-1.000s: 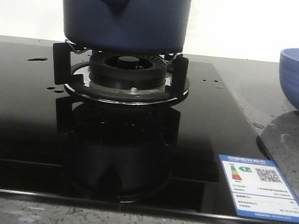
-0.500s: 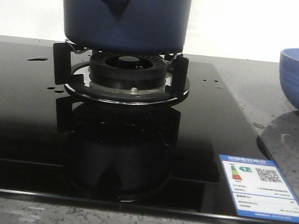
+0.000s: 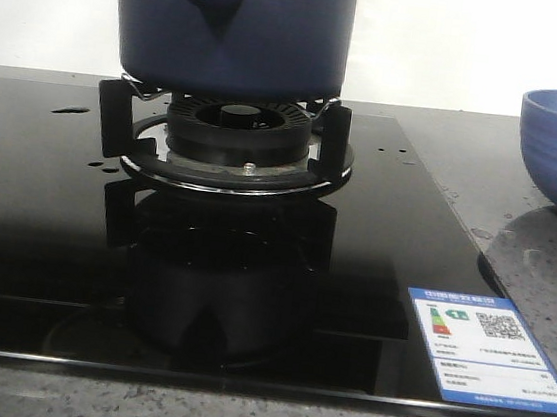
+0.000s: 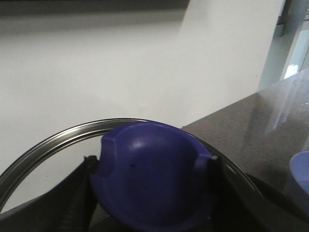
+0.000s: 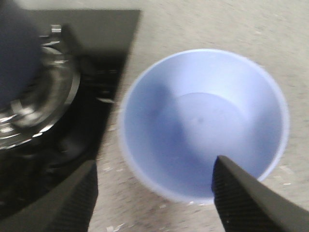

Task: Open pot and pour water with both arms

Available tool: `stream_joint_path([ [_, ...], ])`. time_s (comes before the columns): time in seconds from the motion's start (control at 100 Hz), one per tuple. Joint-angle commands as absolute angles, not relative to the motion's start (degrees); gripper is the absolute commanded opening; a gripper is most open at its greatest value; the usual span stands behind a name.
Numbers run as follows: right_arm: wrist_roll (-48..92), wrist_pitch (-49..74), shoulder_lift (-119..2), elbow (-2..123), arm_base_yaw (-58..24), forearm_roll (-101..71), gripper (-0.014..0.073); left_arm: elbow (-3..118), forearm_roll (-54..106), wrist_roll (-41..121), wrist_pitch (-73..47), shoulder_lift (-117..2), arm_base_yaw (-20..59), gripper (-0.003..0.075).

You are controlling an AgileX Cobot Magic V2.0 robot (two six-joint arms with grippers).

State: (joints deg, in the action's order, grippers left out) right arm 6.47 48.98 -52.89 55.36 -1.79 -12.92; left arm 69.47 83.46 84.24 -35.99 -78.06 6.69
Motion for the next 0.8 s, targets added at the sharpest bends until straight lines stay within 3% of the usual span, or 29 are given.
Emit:
stream_joint_path([
  [0.0, 2.9, 50.5, -58.8, 62.7, -1.8, -7.6, 0.0455, 71.9, 87.2, 84.3, -37.4, -75.2, 4.5, 0.0348],
  [0.26, 0.5, 58.0, -74.3, 74.8, 3.5, -2.3, 0.0455, 71.9, 87.2, 84.3, -38.4, -75.2, 0.8, 0.0348],
  [0.52, 4.7, 58.9, -82.1, 75.2, 12.4, -9.3, 0.0455, 71.9, 87.2, 84.3, -38.3, -75.2, 0.5, 0.0348],
  [0.73, 7.2, 61.9, -85.8, 75.2, 13.4, -13.8, 0.0453, 71.9, 87.2, 84.3, -37.8, -75.2, 0.5, 0.0348],
  [0.79, 7.4, 62.5, -86.2, 75.2, 13.4, -13.8, 0.041, 71.9, 87.2, 84.3, -37.3, -75.2, 0.5, 0.0348],
])
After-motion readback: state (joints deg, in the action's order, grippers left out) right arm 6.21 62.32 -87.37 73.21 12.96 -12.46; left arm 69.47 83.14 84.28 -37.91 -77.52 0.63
